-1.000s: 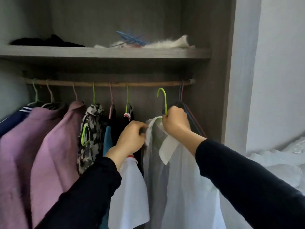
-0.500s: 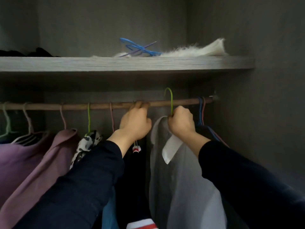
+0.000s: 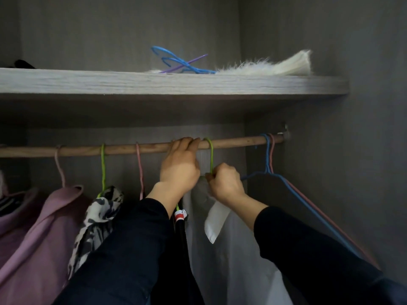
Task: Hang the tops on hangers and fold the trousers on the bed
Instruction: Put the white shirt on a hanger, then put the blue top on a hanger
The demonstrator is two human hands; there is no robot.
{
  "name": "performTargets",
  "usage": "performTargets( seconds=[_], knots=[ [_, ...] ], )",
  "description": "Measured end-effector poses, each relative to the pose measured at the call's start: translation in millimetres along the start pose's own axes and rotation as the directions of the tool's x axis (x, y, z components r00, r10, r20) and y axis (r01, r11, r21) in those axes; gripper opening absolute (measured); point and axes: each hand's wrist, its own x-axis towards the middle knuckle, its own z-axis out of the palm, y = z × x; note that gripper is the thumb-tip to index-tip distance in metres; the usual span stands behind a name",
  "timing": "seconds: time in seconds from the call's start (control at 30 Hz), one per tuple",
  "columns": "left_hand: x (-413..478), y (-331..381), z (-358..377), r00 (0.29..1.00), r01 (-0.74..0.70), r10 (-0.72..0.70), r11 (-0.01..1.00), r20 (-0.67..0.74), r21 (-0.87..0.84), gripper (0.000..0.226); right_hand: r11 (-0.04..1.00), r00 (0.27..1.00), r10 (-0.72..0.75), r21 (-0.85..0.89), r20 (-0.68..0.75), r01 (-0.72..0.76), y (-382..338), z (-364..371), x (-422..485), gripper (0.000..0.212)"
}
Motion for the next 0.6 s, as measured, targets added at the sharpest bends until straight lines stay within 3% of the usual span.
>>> performTargets(
  seconds=[0.1, 0.2, 0.3, 0.43, 0.5, 0.6],
  knots=[
    [-0.3, 2.6, 4.5, 0.999, 0.021, -0.022, 0.999, -0.046, -0.028, 0.061, 0.995, 0.997, -0.068, -0.066, 0.045, 0.070, 2.3, -10.5, -3.0, 0.035],
    [-1.9, 3.8, 9.2, 0.996, 0.047, -0.049, 0.999, -0.081, -0.026, 0.060, 0.967, 0.992, -0.126, -0.227, -0.026, 0.117, 11.8, -34.6, -4.7, 0.033],
    [-1.0, 6.2, 12.4, 0.993, 0.061, -0.060, 0.998, -0.098, 0.003, 0.059, 0.866, 0.980, -0.194, -0.479, -0.056, 0.144, 27.9, -59.7, -2.9, 0.022],
    [-0.3, 8.1, 14.9, 0.990, 0.060, -0.058, 0.998, -0.131, 0.016, 0.056, 0.674, 0.988, -0.152, -0.730, 0.009, 0.111, 55.7, -82.1, -5.1, 0.025],
    [-1.4, 8.0, 16.0, 0.986, 0.058, -0.055, 0.998, -0.155, 0.018, 0.055, 0.573, 0.990, -0.139, -0.812, 0.037, 0.111, 64.2, -84.4, -8.4, 0.032],
    [-1.8, 8.4, 16.1, 0.985, 0.065, -0.060, 0.998, -0.163, 0.025, 0.055, 0.519, 0.986, -0.161, -0.847, 0.033, 0.113, 67.6, -80.8, -9.2, 0.037]
  ],
)
